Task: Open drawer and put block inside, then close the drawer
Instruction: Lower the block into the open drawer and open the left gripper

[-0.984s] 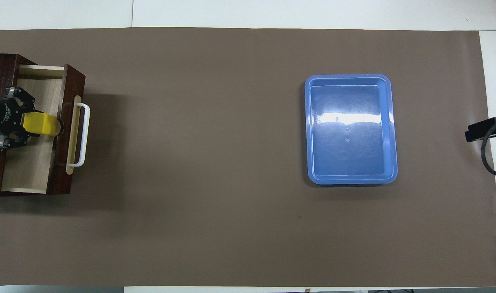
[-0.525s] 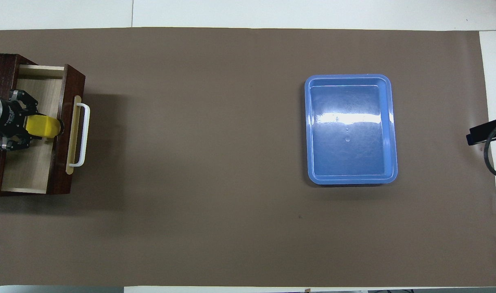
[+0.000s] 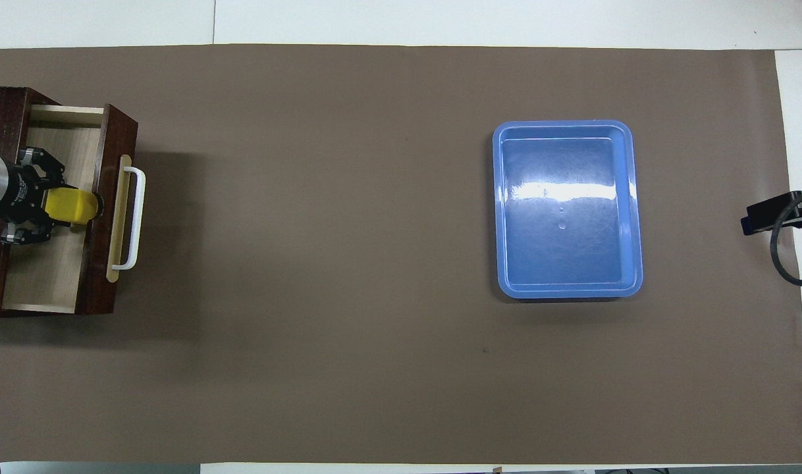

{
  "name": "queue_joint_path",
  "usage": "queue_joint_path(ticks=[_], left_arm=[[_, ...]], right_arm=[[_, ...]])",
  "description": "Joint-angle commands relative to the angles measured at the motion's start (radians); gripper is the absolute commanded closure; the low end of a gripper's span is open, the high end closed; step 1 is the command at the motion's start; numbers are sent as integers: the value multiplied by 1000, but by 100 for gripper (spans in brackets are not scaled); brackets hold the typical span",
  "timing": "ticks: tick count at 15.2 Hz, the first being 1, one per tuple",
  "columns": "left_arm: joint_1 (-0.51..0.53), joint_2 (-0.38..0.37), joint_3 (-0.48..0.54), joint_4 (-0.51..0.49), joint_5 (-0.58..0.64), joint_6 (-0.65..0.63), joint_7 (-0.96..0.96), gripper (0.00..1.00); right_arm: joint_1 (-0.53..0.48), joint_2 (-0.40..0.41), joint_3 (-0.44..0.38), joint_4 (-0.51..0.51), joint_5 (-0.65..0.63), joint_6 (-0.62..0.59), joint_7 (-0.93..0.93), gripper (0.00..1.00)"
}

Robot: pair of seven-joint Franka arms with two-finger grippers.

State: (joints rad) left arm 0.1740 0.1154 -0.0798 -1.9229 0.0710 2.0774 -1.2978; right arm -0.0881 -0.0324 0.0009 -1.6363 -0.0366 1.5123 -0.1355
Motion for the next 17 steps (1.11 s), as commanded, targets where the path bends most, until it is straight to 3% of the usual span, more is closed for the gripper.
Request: queue_joint_path(ticks=[1, 4, 8, 15, 17], left_arm=[[2, -16, 5, -33, 10, 36, 12, 60], [1, -16, 5, -33, 10, 36, 15, 0], [-4, -13, 5, 2, 10, 0, 14, 0], [-43, -26, -17, 217, -11, -270, 3, 0], [-94, -30, -20, 231, -34, -287, -23, 0]], right_arm=[[-18, -12, 14, -2, -2, -11, 8, 0], [-16, -11, 14, 0, 0, -9, 8, 0], [-25, -14, 14, 1, 1, -12, 5, 0], [-25, -12, 16, 4, 14, -7, 7, 0], [-19, -14, 16, 4, 14, -9, 7, 0]])
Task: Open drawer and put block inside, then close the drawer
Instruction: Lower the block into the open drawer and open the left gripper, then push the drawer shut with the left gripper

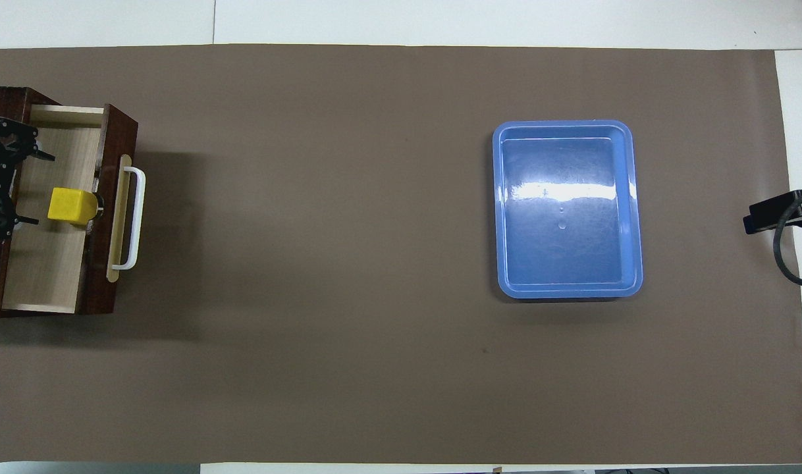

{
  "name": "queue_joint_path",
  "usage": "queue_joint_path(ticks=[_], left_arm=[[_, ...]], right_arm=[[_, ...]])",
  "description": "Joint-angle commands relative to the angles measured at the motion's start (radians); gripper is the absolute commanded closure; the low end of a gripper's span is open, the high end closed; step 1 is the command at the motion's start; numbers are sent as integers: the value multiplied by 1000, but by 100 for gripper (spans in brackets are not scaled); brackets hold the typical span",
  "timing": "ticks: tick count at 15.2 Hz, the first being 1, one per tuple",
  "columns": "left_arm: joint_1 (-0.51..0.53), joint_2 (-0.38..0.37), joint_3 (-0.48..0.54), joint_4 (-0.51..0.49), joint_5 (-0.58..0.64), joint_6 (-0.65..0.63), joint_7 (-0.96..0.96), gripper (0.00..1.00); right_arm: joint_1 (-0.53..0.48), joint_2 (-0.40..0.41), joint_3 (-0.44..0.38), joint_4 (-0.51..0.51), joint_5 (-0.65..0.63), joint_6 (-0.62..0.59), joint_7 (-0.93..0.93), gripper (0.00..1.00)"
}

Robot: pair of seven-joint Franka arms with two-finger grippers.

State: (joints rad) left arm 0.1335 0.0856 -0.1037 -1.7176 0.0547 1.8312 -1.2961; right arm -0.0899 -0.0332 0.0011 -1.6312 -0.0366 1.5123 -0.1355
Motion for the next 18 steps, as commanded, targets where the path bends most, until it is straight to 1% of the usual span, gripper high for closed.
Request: queue_joint_path(ticks=[1, 3, 6, 8, 10, 11, 15, 18], left_arm=[[-90, 0, 6, 21, -19, -33, -69, 0], [-147, -6, 4, 6, -18, -6, -165, 0], [-195, -39, 4, -113, -18, 74, -241, 0], [-192, -58, 6, -187, -18, 140, -236, 0], [-180, -56, 7, -232, -15, 195, -233, 0], [-170, -56, 9, -241, -13, 215, -227, 0], [-112, -55, 9, -241, -10, 229, -158, 0], [-71, -47, 9, -269, -10, 295, -115, 0]], right_arm=[[-16, -13, 16, -1, 14, -7, 8, 0], [-8, -13, 16, -3, 14, -1, 14, 0], [-10, -11, 16, -1, 15, 2, 14, 0], [-8, -13, 16, -1, 15, 2, 14, 0], [-8, -13, 16, -1, 15, 0, 13, 0], [-10, -13, 16, -1, 15, 0, 11, 0], [-8, -13, 16, -1, 15, 0, 14, 0], [-8, -13, 16, -1, 15, 0, 14, 0]])
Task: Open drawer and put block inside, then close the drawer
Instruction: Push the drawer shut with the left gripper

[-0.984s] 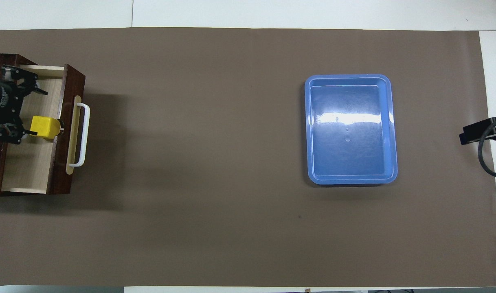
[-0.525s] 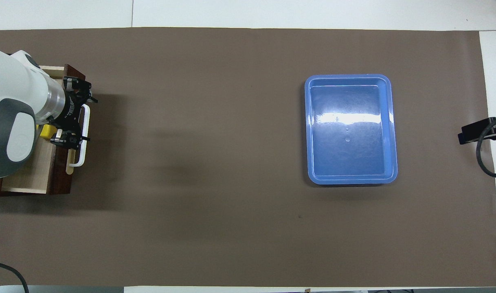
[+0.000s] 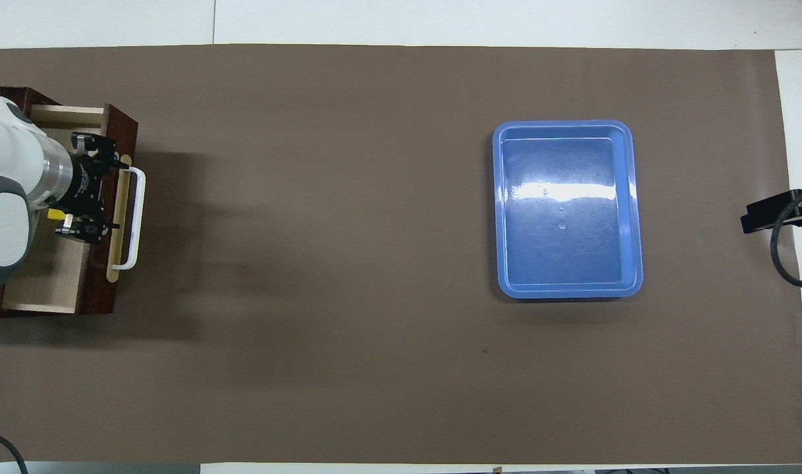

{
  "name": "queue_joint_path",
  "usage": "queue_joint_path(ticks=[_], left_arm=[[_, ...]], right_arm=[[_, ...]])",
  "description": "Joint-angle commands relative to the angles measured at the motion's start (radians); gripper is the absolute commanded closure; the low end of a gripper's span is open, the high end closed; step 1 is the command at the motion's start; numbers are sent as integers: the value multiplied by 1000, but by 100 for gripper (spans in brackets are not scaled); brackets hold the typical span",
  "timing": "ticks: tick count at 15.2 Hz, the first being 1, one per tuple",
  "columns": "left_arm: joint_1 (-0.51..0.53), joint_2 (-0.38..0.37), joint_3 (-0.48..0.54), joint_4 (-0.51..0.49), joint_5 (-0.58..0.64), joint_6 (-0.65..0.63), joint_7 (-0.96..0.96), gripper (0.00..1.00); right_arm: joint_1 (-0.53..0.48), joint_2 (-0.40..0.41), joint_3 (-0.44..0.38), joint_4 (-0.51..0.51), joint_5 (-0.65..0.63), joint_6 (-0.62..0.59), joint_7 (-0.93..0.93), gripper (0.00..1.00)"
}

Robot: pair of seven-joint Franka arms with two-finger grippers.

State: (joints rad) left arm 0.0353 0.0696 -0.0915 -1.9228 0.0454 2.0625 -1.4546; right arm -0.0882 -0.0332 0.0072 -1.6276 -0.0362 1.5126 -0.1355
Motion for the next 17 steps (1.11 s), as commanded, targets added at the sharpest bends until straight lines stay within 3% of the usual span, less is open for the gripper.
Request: queue_joint_path(ticks=[1, 17], left_arm=[[43, -30, -4, -68, -1, 73, 71, 0], [235, -22, 3, -44, 1, 94, 364, 0]], right_arm=[[-10, -13, 10, -5, 15, 1, 14, 0], [-10, -11, 10, -3, 16, 1, 14, 0]])
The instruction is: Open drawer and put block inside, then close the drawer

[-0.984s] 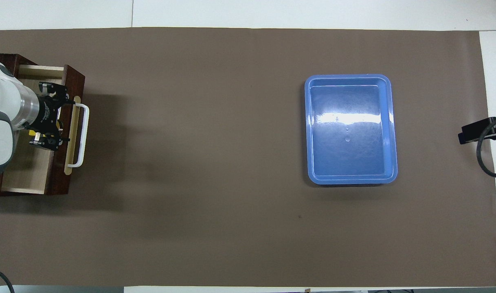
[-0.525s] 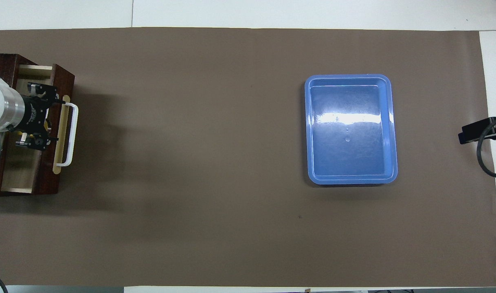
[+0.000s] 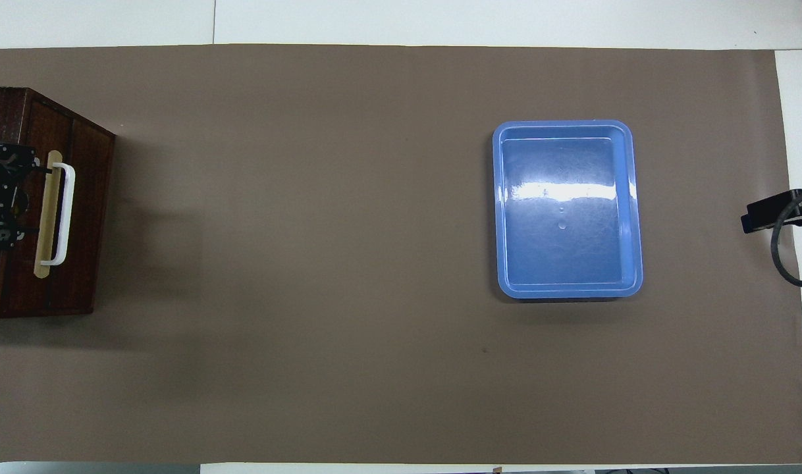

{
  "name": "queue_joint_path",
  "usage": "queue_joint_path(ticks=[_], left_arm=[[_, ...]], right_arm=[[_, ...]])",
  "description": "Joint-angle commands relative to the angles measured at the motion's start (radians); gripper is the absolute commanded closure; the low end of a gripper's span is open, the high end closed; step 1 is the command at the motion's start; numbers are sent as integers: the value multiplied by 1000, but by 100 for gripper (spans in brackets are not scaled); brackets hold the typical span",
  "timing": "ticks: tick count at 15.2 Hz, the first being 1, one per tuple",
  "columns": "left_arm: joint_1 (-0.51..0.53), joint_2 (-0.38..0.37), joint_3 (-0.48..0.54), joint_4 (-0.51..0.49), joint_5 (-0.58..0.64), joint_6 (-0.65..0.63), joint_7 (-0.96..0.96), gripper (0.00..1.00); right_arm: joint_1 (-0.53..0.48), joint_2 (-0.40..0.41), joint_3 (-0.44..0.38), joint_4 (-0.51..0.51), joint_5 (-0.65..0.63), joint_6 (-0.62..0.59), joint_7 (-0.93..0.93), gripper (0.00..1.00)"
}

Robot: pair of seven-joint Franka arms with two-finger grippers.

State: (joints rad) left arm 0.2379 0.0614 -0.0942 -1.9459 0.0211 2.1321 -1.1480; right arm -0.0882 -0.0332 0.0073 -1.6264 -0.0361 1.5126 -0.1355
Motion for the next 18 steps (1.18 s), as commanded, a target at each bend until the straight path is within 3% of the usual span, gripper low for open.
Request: queue_joint_path(ticks=[1, 6, 12, 16, 18], left_arm=[[43, -14, 4, -21, 26, 25, 59, 0], [3, -18, 1, 4, 25, -4, 45, 0], [-97, -61, -9, 123, 25, -210, 94, 0], [-131, -97, -10, 148, 25, -273, 285, 0], [-131, -94, -10, 197, 25, -346, 470, 0]], right_arm=[[-10, -11, 10, -4, 16, 3, 14, 0], [-10, -11, 10, -4, 16, 3, 14, 0], [-10, -11, 10, -4, 16, 3, 14, 0], [-10, -11, 10, -4, 16, 3, 14, 0], [-10, -11, 10, -4, 15, 3, 14, 0]])
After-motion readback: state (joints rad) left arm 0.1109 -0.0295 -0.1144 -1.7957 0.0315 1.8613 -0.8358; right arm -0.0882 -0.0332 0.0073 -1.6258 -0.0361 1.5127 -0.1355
